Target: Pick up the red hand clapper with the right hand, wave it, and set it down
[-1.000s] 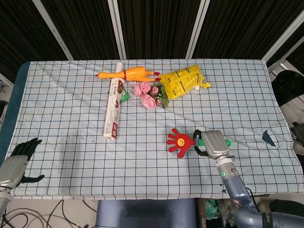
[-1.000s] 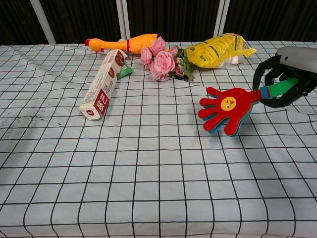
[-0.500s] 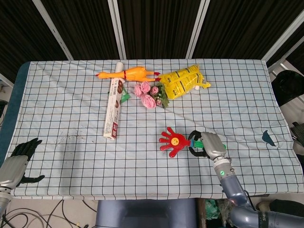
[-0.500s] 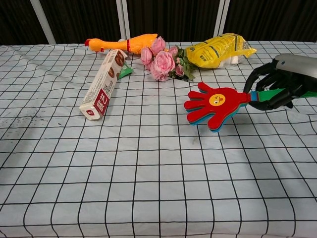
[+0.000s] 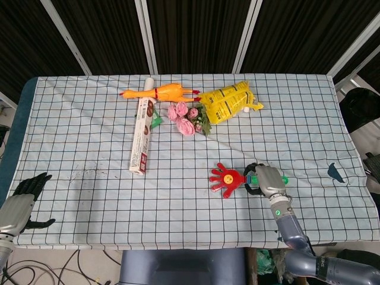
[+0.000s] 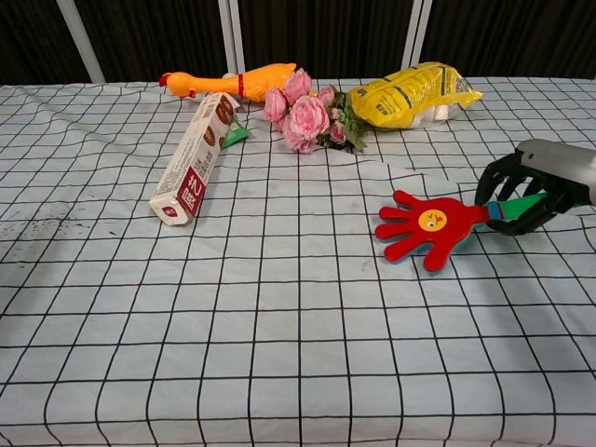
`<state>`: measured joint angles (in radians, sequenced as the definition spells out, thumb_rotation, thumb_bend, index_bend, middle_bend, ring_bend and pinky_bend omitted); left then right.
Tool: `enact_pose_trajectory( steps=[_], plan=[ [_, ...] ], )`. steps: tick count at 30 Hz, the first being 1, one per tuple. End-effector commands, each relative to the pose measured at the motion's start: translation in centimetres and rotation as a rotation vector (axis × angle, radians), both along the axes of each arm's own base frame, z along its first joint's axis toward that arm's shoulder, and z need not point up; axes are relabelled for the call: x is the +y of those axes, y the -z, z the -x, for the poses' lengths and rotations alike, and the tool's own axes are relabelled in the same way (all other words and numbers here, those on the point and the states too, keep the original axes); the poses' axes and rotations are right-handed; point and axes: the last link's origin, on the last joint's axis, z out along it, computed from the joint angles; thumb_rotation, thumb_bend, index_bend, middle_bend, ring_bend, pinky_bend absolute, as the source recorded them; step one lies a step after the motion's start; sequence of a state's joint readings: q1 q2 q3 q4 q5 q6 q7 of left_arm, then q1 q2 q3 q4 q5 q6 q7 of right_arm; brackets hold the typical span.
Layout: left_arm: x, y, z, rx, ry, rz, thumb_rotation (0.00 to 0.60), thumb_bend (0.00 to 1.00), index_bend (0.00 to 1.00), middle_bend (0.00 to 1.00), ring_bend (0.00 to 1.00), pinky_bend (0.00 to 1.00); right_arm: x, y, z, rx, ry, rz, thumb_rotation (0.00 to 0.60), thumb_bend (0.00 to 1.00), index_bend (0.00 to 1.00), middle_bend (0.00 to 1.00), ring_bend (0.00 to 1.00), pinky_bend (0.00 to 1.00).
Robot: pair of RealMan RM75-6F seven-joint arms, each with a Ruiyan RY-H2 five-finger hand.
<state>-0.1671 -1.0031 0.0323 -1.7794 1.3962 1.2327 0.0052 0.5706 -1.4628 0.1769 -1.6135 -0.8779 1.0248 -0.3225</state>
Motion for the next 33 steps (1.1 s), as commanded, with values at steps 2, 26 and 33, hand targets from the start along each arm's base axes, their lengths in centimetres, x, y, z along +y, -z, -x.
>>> enact_pose_trajectory(
  steps=[2, 26, 33],
  plan=[
    [0.0, 0.0, 0.0, 0.004, -0.002, 0.000, 0.600, 0.02, 0.00, 0.00, 0.00, 0.01, 0.1, 0.1, 0.6, 0.051, 0.005, -0.012, 0.600, 0.19, 0.33, 0.13, 0.14, 0.21],
    [0.1, -0.4, 0.5, 0.093, 0.014, -0.059, 0.600, 0.00, 0.00, 0.00, 0.00, 0.00, 9.1, -11.5, 5.7, 0.361, -0.153, 0.254, 0.600, 0.06, 0.00, 0.00, 0.00, 0.16],
    [0.1, -0.2, 0.8, 0.161, 0.030, -0.092, 0.600, 0.00, 0.00, 0.00, 0.00, 0.00, 12.8, -14.5, 7.7, 0.373, -0.139, 0.308, 0.600, 0.06, 0.00, 0.00, 0.00, 0.16]
  ],
)
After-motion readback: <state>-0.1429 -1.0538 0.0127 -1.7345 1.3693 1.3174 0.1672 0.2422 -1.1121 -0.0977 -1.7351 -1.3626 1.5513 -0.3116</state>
